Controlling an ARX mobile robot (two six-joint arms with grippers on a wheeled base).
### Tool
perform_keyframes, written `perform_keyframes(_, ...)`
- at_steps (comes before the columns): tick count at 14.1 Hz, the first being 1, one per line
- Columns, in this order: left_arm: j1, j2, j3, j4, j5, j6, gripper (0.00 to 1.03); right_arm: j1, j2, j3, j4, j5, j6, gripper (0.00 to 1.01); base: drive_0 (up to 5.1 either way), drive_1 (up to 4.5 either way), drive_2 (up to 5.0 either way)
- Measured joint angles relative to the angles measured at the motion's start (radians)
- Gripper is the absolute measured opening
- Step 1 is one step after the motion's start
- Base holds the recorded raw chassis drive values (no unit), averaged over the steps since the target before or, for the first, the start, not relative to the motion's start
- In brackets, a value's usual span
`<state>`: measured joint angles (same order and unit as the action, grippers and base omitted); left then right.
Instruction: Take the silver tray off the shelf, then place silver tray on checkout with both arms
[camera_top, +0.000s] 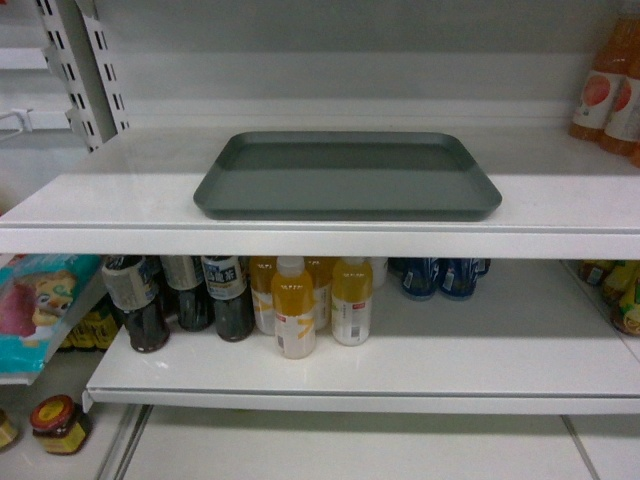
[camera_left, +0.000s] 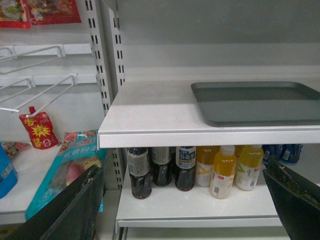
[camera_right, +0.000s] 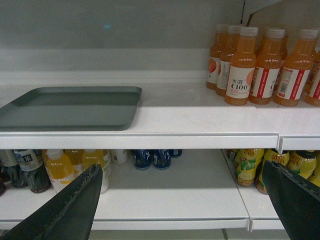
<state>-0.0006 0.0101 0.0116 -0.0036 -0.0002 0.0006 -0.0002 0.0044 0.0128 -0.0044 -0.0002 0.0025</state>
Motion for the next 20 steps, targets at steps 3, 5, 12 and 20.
perform_keyframes(3, 0.000, 0.000, 0.000, -0.002, 0.000, 0.000, 0.98, 0.000, 0.000, 0.000, -0.002, 0.000, 0.000, 0.98, 0.1, 4.31, -4.2)
perform_keyframes(5, 0.000, 0.000, 0.000, -0.001, 0.000, 0.000, 0.98, 0.000, 0.000, 0.000, 0.000, 0.000, 0.000, 0.98, 0.2, 4.39, -4.1)
perform_keyframes(12, 0.000, 0.000, 0.000, -0.004, 0.000, 0.000, 0.98, 0.000, 0.000, 0.000, -0.001, 0.000, 0.000, 0.98, 0.1, 2.47, -2.3)
perform_keyframes(20, 0.000, 0.000, 0.000, 0.000, 0.000, 0.000, 0.98, 0.000, 0.000, 0.000, -0.001, 0.000, 0.000, 0.98, 0.0, 0.00, 0.0)
